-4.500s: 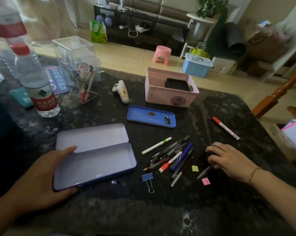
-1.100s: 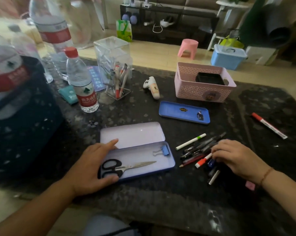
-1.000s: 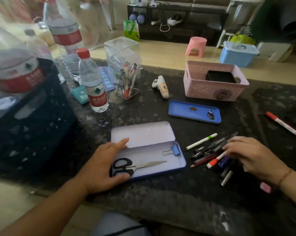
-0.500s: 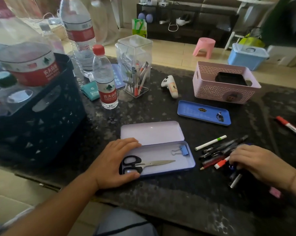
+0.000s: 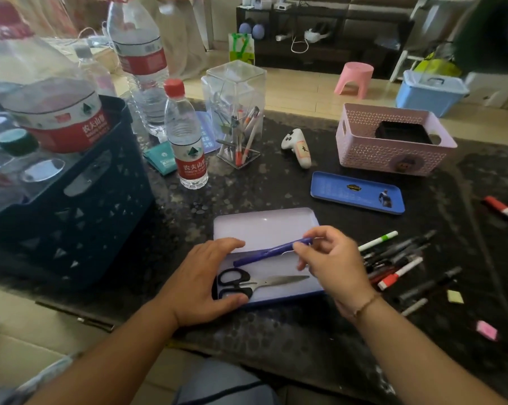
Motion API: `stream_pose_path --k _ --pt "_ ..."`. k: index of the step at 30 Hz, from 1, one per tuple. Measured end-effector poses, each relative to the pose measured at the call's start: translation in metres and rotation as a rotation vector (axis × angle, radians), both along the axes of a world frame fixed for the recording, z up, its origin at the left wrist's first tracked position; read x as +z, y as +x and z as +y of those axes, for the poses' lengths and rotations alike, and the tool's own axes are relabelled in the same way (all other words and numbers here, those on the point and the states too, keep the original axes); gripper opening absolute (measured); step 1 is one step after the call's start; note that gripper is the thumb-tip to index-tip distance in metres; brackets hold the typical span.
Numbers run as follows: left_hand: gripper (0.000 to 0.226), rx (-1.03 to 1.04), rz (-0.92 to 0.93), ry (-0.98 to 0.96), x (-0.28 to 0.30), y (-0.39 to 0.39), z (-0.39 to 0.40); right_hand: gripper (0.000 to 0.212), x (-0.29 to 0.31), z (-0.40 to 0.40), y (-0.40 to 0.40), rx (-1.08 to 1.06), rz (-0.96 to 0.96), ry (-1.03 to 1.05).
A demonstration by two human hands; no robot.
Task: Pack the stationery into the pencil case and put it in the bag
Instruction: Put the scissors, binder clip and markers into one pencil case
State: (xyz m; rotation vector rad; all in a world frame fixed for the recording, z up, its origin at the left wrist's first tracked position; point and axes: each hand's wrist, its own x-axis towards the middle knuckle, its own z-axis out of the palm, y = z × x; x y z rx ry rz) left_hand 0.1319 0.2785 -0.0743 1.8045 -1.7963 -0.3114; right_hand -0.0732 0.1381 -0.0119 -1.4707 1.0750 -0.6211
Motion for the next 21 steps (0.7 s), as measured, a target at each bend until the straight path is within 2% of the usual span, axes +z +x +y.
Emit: stream_pose_path --k 3,7,9,14,16,18,21 --pt "0.069 -0.047 -0.033 -0.022 -0.001 0.001 -0.002 0.014 -0.018 0.002 0.009 0.005 0.098 0.016" --pt "0.06 -0.07 -0.079 -0.022 -0.002 0.001 -0.004 0.014 -0.027 -0.004 0.012 0.127 0.464 -0.342" --pt "0.058 -0.059 -0.086 -0.02 -0.005 0.001 -0.004 0.021 -0.029 -0.006 0.013 0.165 0.564 -0.463" --pt "0.057 -0.045 -0.107 -0.021 -0.01 0.003 -0.004 0.024 -0.033 -0.002 0.014 0.125 0.563 -0.517" --pt "0.059 -0.048 -0.112 -0.016 -0.009 0.003 -0.005 0.021 -0.033 -0.002 0.01 0.112 0.485 -0.557" --pt "0.059 -0.054 -0.116 -0.009 -0.009 0.003 -0.005 0.016 -0.031 -0.008 -0.004 0.121 0.384 -0.669" --pt "0.058 -0.05 -0.113 0.0 -0.009 0.003 -0.005 0.004 -0.023 -0.034 -0.053 0.154 0.414 -0.86"
